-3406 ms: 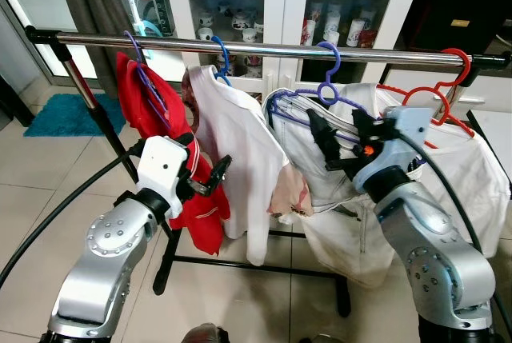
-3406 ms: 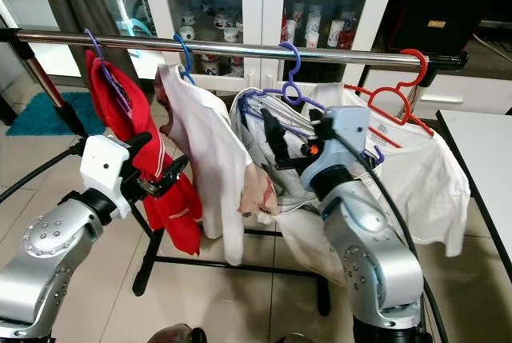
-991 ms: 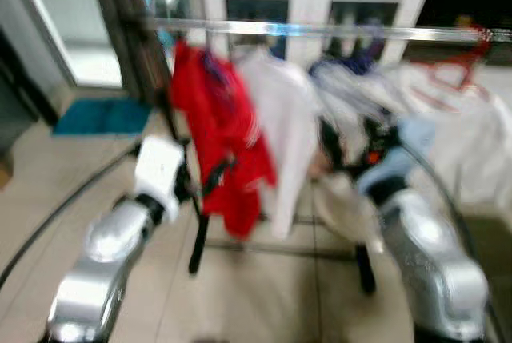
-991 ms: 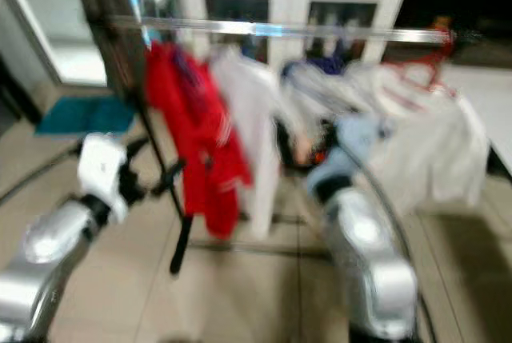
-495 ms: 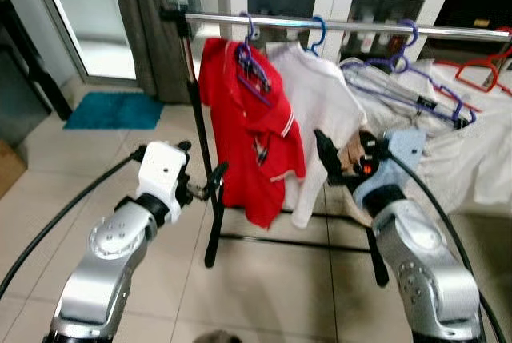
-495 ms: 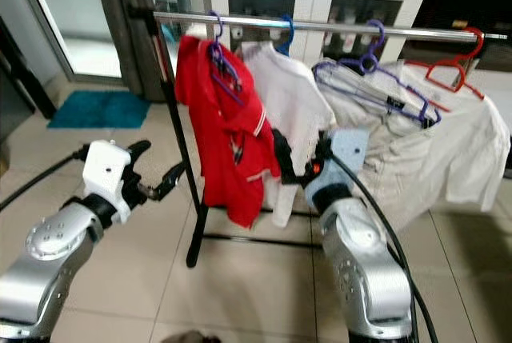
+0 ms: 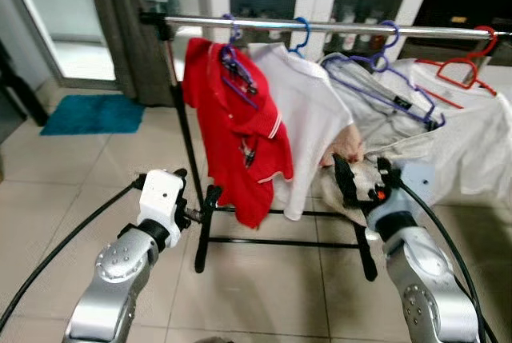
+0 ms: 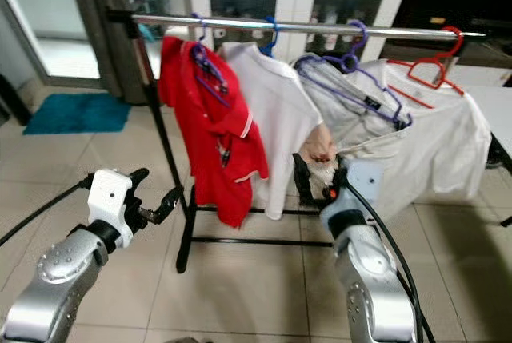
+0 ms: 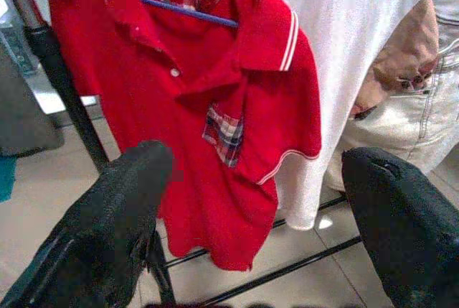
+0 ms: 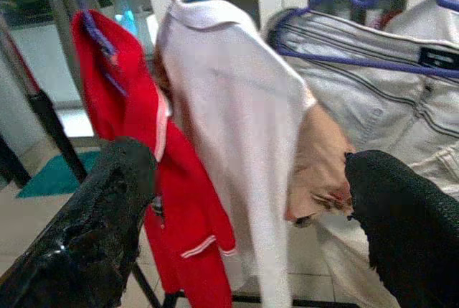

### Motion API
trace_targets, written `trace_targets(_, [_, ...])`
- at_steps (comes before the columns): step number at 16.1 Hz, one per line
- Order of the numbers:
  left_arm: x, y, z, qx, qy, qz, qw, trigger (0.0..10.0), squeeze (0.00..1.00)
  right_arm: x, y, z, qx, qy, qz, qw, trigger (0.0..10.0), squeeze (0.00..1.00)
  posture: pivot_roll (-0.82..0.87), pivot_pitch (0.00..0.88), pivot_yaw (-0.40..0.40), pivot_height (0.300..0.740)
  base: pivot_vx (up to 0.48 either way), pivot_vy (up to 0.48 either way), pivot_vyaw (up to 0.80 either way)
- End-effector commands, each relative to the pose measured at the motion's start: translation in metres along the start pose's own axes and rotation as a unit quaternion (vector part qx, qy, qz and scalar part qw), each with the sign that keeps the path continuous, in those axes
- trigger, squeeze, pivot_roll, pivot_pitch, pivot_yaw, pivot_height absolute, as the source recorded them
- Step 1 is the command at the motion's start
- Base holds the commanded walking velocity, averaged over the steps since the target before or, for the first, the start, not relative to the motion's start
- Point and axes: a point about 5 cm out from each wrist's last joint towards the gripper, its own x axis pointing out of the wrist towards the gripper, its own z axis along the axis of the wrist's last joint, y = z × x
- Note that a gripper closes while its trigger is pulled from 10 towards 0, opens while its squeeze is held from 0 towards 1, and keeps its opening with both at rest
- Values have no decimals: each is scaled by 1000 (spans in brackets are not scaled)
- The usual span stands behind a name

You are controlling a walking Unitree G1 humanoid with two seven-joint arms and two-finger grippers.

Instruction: Hang hanger

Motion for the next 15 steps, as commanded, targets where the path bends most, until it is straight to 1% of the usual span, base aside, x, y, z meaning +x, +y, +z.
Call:
trace_targets(1, [2, -3, -1, 5, 0, -1, 1000, 10000, 0, 0, -3, 1, 4, -5, 3, 1000, 10000, 0, -33, 0, -9, 740, 311, 0, 0])
trace_targets(3, [8, -6, 3, 12, -13, -9, 1000, 10000, 0, 5, -3, 5, -13, -12, 17, 1000, 10000, 0, -34, 0, -12, 740, 322, 0, 0])
trace_targets(5, [12, -7, 7, 17, -21, -15, 1000, 10000, 0, 10, -3, 9, -21, -17, 21, 999, 10000, 0, -31, 0, -13, 740, 322, 0, 475])
trace_targets(6, [17, -8, 16, 30, -33, -26, 999, 10000, 0, 18, 1, 16, -24, -30, 23, 999, 10000, 0, -20, 0, -8, 740, 330, 0, 800])
trace_targets(8, [19, -7, 24, 39, -44, -32, 998, 10000, 0, 23, 6, 22, -11, -41, 23, 999, 10000, 0, -20, 0, -3, 740, 330, 0, 0])
trace_targets(9, [20, -5, 28, 41, -50, -33, 997, 10000, 0, 25, 11, 26, -10, -47, 32, 998, 10000, 0, -21, 0, 5, 740, 330, 0, 0])
trace_targets(10, [21, -4, 31, 44, -56, -35, 997, 10000, 0, 26, 18, 30, -13, -53, 54, 997, 10000, 0, -20, 0, 15, 740, 330, 0, 0])
trace_targets(12, [21, -4, 34, 50, -58, -43, 996, 10000, 0, 28, 31, 35, -34, -55, 97, 993, 10000, 0, -20, 0, 24, 740, 332, 0, 0])
trace_targets(14, [20, -3, 34, 51, -58, -45, 996, 10000, 0, 30, 38, 40, -46, -61, 115, 990, 10000, 0, -25, 0, 29, 740, 332, 0, 0])
trace_targets(15, [21, -3, 34, 53, -58, -47, 996, 10000, 0, 32, 44, 45, -47, -67, 132, 988, 10000, 0, -31, 0, 34, 740, 330, 0, 519])
